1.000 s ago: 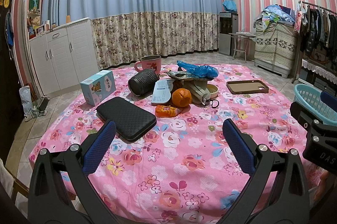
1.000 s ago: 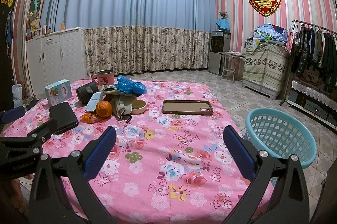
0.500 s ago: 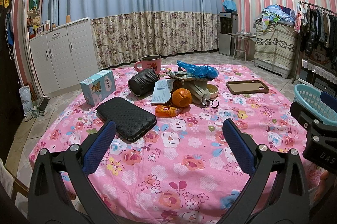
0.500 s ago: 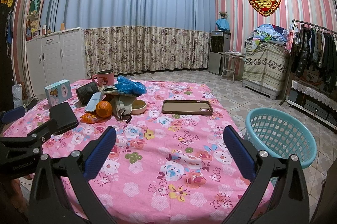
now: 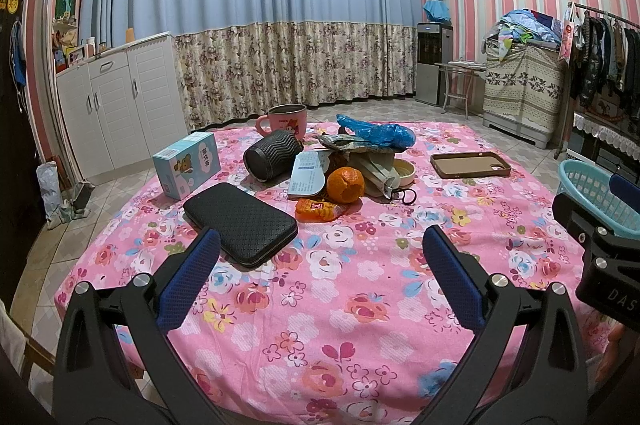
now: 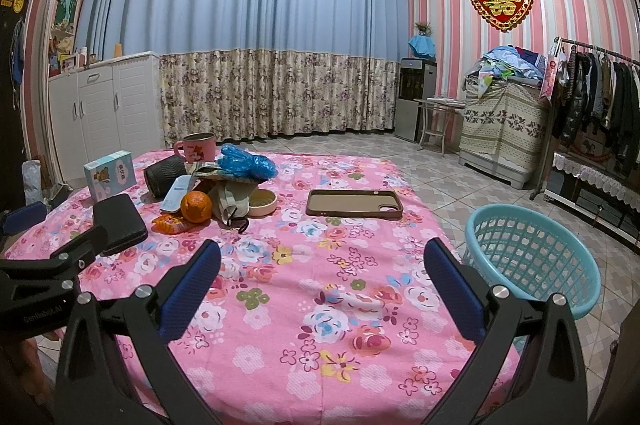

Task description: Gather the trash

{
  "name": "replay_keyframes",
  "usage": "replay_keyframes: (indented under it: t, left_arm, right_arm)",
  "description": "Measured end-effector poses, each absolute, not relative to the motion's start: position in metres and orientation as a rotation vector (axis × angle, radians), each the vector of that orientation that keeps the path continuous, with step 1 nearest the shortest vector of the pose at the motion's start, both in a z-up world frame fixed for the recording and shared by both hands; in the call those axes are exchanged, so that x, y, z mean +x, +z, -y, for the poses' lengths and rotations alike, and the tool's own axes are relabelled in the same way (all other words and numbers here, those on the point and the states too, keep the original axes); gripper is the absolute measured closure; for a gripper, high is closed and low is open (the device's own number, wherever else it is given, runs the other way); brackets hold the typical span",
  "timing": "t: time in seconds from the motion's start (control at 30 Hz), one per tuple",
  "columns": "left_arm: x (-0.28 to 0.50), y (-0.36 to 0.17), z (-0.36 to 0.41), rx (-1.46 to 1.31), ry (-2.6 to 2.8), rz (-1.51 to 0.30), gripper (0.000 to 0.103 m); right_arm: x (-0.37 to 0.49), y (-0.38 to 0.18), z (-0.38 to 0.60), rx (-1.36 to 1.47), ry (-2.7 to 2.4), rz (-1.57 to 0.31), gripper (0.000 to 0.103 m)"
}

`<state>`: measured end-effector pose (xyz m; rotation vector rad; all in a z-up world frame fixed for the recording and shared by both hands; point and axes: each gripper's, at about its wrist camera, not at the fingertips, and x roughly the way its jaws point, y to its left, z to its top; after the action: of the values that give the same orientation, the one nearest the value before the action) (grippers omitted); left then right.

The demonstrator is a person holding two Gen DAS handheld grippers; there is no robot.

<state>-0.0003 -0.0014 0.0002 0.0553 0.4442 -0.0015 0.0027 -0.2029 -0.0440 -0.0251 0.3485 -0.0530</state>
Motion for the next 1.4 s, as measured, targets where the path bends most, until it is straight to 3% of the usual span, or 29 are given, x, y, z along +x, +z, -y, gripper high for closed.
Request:
replay_keyframes:
  t: [1.4]
  left_arm:
    - [0.029,0.017,-0.029,0.039,0.056,-0.482,0.005]
  right_arm:
    - [0.026,-0.030,0.217,-0.020,-0.039,-0.382,0.004]
